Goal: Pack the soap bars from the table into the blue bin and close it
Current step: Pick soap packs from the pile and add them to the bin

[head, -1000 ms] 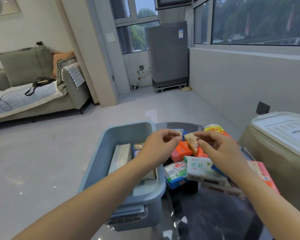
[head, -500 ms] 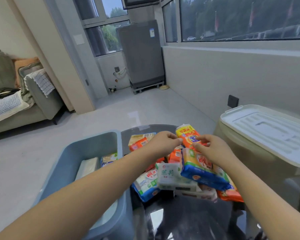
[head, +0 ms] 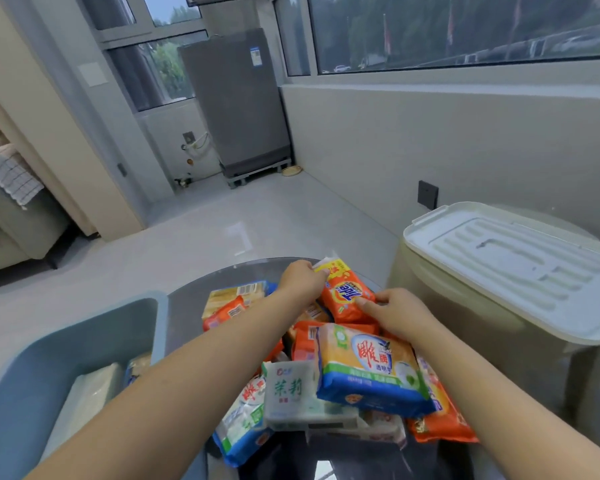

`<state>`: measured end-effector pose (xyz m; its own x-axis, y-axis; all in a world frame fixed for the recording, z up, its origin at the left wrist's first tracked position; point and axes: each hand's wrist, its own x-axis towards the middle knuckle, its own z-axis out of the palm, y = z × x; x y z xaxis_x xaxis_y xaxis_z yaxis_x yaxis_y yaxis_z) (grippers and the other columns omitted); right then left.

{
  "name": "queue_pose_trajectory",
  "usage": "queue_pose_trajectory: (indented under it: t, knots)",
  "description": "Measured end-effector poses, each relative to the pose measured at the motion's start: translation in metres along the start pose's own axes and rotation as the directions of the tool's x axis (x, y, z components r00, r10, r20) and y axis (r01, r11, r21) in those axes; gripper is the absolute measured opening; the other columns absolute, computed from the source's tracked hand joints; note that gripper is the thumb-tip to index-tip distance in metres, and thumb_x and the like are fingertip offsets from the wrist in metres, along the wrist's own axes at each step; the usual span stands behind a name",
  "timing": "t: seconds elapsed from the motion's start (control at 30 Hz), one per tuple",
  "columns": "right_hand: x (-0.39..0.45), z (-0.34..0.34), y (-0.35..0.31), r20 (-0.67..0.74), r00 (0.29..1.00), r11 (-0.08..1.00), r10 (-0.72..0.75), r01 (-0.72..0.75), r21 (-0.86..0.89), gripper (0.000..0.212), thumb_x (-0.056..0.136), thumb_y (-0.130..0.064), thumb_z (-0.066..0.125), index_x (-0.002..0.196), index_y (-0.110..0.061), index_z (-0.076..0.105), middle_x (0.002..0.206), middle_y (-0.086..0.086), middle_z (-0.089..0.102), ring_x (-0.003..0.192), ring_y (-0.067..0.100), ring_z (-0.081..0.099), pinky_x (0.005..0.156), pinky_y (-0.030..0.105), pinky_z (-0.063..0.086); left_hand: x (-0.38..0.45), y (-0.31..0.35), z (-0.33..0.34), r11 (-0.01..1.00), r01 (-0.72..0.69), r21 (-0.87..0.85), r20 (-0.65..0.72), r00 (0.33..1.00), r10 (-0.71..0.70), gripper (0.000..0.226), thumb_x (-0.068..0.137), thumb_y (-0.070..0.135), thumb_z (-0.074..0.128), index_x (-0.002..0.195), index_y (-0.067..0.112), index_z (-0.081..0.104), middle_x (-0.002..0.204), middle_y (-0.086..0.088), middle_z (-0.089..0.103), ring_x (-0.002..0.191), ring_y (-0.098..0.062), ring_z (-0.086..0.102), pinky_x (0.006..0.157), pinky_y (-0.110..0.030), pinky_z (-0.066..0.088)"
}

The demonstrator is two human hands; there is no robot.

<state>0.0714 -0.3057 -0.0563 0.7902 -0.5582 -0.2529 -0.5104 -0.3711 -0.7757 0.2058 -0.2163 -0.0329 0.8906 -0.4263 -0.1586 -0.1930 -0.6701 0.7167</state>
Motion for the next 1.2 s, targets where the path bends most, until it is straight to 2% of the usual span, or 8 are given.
queue_pose_trajectory:
  t: [0.13,0.27,0.37,0.47,0.57,0.7,0.9,1.2]
  knots:
    - [0.003,0.002,0.005,-0.048,0.999,0.997,-0.021,0.025,0.069,0.035,0.088,-0.043,0.053,0.112,-0.020,0.065,0.085,-0.002,0.069,0.070,0.010,0.063,0.055,0.020,0.045,0.015,-0.003,0.001,0.980,0.075,-0.187,-0.060,0.994,-0.088,0.016,0.084,0.022,0.066,0.091,0.008,0.070,0.100,-0.012,0.068,0.094,-0.028,0.064,0.085,-0.040,0.054]
    - [0.005,0.006,0.007,-0.111,0.994,0.977,-0.015,0.038,0.208,0.029,0.088,-0.038,0.056,0.107,-0.021,0.069,0.083,-0.002,0.069,0.073,0.012,0.065,0.061,0.024,0.050,0.016,-0.009,-0.008,0.926,0.120,-0.359,-0.079,0.984,-0.158,0.017,0.074,0.024,0.076,0.067,0.015,0.065,0.072,-0.001,0.062,0.069,-0.015,0.058,0.063,-0.026,0.051]
    - [0.004,0.004,0.005,-0.189,0.981,0.948,-0.042,0.099,0.303,0.028,0.087,-0.033,0.058,0.108,-0.018,0.069,0.090,0.003,0.072,0.081,0.016,0.066,0.072,0.029,0.052,0.009,0.001,-0.020,0.863,0.046,-0.503,-0.095,0.990,-0.109,0.015,0.075,0.017,0.076,0.081,0.005,0.069,0.063,0.000,0.059,0.064,-0.015,0.054,0.057,-0.023,0.046]
    - [-0.003,-0.005,-0.010,-0.297,0.948,0.887,-0.118,0.235,0.398,0.025,0.085,-0.029,0.061,0.103,-0.014,0.071,0.090,0.007,0.074,0.080,0.017,0.068,0.078,0.035,0.055,-0.006,0.024,-0.042,0.795,-0.035,-0.605,-0.101,0.994,-0.033,0.012,0.076,0.023,0.074,0.072,0.018,0.065,0.075,-0.002,0.064,0.072,-0.015,0.055,0.066,-0.029,0.045]
    - [-0.019,-0.007,-0.035,-0.338,0.922,0.783,-0.188,0.349,0.515,0.024,0.085,-0.027,0.063,0.100,-0.011,0.072,0.089,0.008,0.074,0.077,0.014,0.070,0.074,0.029,0.057,-0.029,0.046,-0.067,0.722,-0.065,-0.689,-0.061,0.998,0.031,0.015,0.080,0.032,0.069,0.085,0.021,0.059,0.089,-0.002,0.065,0.085,-0.019,0.059,0.071,-0.038,0.047]
    - [-0.056,0.007,-0.067,-0.351,0.896,0.651,-0.273,0.441,0.618,0.022,0.083,-0.026,0.065,0.098,-0.013,0.072,0.083,0.001,0.075,0.073,0.012,0.071,0.064,0.020,0.057,-0.071,0.056,-0.104,0.653,-0.139,-0.745,-0.073,0.989,0.128,0.014,0.085,0.029,0.063,0.092,0.022,0.053,0.083,0.000,0.063,0.070,-0.020,0.060,0.060,-0.031,0.049]
    - [-0.108,0.031,-0.109,-0.292,0.867,0.546,-0.404,0.485,0.684,0.025,0.076,-0.035,0.067,0.095,-0.019,0.072,0.084,-0.001,0.076,0.075,0.014,0.072,0.065,0.024,0.058,-0.129,0.026,-0.156,0.620,-0.190,-0.761,-0.148,0.982,0.119,0.047,0.077,0.020,0.072,0.117,0.007,0.052,0.100,-0.012,0.069,0.073,-0.019,0.070,0.050,-0.025,0.056]
    - [-0.158,0.091,-0.137,-0.046,0.793,0.555,-0.608,0.466,0.689,0.032,0.072,-0.031,0.072,0.101,-0.016,0.073,0.083,0.000,0.076,0.076,0.015,0.072,0.063,0.025,0.057,-0.183,-0.060,-0.221,0.708,-0.076,-0.702,-0.148,0.988,-0.041,0.024,0.074,0.037,0.071,0.087,0.019,0.062,0.054,0.007,0.070,0.048,-0.008,0.067,0.041,-0.020,0.050]
